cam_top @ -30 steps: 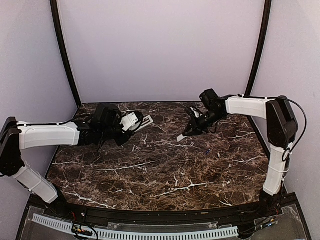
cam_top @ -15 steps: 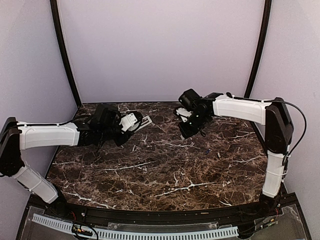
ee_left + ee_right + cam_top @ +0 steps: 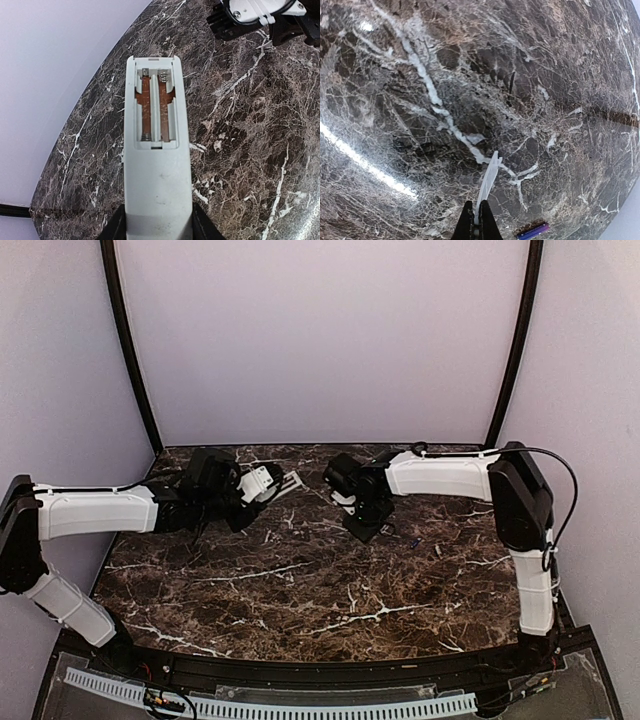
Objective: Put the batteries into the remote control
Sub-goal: Place the battery cover at the center of the board.
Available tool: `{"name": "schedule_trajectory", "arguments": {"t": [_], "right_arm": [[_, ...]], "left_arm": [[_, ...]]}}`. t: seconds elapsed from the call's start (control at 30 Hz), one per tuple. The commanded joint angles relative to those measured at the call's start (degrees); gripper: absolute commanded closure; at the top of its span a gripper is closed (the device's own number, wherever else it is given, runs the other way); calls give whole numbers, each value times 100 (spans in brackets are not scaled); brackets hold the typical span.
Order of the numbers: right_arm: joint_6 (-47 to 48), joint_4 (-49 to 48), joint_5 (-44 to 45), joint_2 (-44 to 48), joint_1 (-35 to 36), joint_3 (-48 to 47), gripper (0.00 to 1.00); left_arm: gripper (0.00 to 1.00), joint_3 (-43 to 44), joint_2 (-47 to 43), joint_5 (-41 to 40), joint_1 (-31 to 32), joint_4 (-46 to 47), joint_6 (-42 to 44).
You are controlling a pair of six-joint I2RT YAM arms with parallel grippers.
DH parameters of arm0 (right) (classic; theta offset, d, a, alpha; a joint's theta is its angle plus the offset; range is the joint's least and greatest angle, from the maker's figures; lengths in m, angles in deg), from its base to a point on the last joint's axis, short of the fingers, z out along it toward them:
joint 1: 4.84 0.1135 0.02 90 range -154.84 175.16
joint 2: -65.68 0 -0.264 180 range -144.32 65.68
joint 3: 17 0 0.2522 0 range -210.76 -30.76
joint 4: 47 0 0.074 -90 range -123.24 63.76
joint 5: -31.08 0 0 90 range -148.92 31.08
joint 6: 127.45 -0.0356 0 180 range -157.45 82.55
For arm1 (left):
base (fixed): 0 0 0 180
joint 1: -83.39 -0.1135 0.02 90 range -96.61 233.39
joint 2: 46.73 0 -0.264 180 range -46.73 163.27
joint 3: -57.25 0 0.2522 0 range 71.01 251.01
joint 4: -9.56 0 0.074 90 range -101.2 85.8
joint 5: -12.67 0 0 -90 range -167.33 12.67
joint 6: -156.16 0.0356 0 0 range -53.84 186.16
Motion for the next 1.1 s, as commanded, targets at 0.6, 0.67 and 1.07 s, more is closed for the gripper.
{"name": "schedule_trajectory", "arguments": {"t": [0.6, 0.67, 1.07], "right_arm": [[243, 260, 75, -298, 457, -93, 80], [197, 228, -110, -169, 456, -153, 78], [-1310, -1164, -2962, 1460, -694, 779, 64]], "left_arm": [[100, -112, -309, -40, -95, 134, 119], [100, -112, -329, -19, -95, 127, 114], [100, -47, -443, 2352, -53, -897, -41]]}}
